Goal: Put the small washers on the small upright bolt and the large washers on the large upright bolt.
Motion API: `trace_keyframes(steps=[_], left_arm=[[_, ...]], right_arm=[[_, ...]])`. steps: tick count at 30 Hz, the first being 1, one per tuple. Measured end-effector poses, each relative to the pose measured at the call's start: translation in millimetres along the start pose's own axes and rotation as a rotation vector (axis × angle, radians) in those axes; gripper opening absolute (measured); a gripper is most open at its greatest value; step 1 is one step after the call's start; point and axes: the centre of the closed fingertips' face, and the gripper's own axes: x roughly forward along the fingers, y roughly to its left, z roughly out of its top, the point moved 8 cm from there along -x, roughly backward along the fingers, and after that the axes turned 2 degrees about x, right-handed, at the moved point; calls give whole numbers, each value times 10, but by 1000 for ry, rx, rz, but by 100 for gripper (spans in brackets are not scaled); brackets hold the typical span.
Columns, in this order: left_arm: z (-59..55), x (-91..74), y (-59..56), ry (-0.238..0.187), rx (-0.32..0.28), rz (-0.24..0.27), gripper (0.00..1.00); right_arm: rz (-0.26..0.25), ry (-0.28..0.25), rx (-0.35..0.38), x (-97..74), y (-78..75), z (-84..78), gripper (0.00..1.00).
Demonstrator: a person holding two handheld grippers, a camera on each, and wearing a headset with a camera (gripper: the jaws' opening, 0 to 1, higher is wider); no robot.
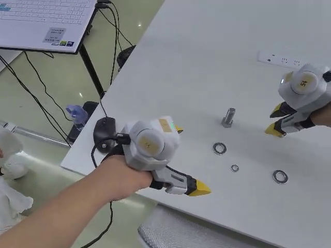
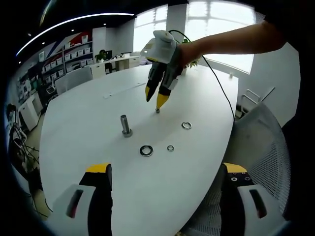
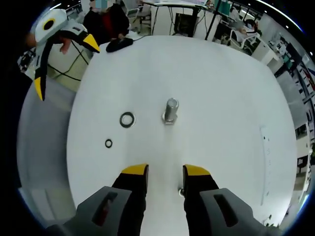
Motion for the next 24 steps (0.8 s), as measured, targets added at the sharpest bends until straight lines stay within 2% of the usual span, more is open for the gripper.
trace_keyframes(steps=[6,14,24], left_arm=[[24,3,4,-15,0,-6,92],[16,-14,8,2,21,-4,90],[33,-44,22,-12,16,4,93]], right_arm=[[13,-30,-8,-7,79,88,31],[33,-69,14,33,260,164,31],[68,-59,-5,128,589,151,31]])
